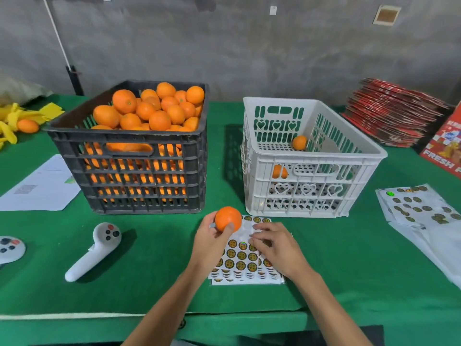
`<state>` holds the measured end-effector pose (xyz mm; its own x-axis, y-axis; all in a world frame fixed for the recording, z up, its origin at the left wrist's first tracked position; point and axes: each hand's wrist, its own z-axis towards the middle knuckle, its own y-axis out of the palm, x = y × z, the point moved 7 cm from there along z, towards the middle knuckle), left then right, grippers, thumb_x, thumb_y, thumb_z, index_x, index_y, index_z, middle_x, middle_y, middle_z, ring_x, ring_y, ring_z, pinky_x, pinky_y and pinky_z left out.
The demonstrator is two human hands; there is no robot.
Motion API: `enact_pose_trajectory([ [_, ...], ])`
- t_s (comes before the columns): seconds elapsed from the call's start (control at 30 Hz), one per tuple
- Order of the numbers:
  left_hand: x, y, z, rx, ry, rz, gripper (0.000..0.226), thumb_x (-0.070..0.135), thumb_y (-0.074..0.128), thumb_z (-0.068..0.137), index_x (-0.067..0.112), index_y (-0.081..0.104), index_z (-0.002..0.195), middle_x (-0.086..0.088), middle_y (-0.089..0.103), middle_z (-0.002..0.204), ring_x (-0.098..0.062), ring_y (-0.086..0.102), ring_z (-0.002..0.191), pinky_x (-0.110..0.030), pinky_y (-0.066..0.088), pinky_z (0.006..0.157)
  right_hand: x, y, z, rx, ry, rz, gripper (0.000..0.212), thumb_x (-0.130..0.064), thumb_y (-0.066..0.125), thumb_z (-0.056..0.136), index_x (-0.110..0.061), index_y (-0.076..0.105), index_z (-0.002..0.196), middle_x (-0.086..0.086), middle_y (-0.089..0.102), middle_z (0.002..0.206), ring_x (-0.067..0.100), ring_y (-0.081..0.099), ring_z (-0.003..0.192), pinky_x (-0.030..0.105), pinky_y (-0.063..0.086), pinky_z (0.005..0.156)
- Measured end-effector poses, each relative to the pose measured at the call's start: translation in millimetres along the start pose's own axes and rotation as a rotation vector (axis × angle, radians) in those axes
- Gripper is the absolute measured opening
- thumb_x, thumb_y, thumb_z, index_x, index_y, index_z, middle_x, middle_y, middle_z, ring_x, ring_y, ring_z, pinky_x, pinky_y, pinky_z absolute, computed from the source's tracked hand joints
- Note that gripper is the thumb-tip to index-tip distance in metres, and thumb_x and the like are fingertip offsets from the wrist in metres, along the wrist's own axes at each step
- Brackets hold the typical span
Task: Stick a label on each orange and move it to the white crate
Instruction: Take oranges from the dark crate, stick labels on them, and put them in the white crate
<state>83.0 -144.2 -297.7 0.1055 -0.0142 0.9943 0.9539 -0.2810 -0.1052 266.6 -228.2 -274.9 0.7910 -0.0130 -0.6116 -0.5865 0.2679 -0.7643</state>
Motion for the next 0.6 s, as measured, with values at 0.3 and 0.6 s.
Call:
enact_pose_trajectory([
  [0.3, 0, -1, -1, 0.000, -0.011, -0.026, 0.054, 0.035, 0.077, 0.092, 0.027, 0.053, 0.139, 0.011, 0.073, 0.113, 0.002, 0.073, 0.094, -0.010, 0.052, 0.072, 0, -13, 9, 0.122, 0.258, 0.422, 0.015, -0.033, 0.073, 0.094, -0.024, 0.080, 0.084, -0.008, 0.075, 0.082, 0.008, 0.066, 0.079, 0.035, 0.054, 0.084],
  [0.6, 52, -12, 1, -0.007, 0.075, -0.234, 0.059, 0.049, 0.081, 0.079, 0.022, 0.066, 0.128, 0.008, 0.078, 0.109, -0.014, 0.076, 0.100, -0.032, 0.059, 0.089, -96, -68, 32, 0.451, -0.083, 0.385, 0.009, -0.017, 0.074, 0.094, -0.026, 0.075, 0.094, -0.010, 0.063, 0.097, 0.011, 0.065, 0.087, 0.015, 0.049, 0.075],
])
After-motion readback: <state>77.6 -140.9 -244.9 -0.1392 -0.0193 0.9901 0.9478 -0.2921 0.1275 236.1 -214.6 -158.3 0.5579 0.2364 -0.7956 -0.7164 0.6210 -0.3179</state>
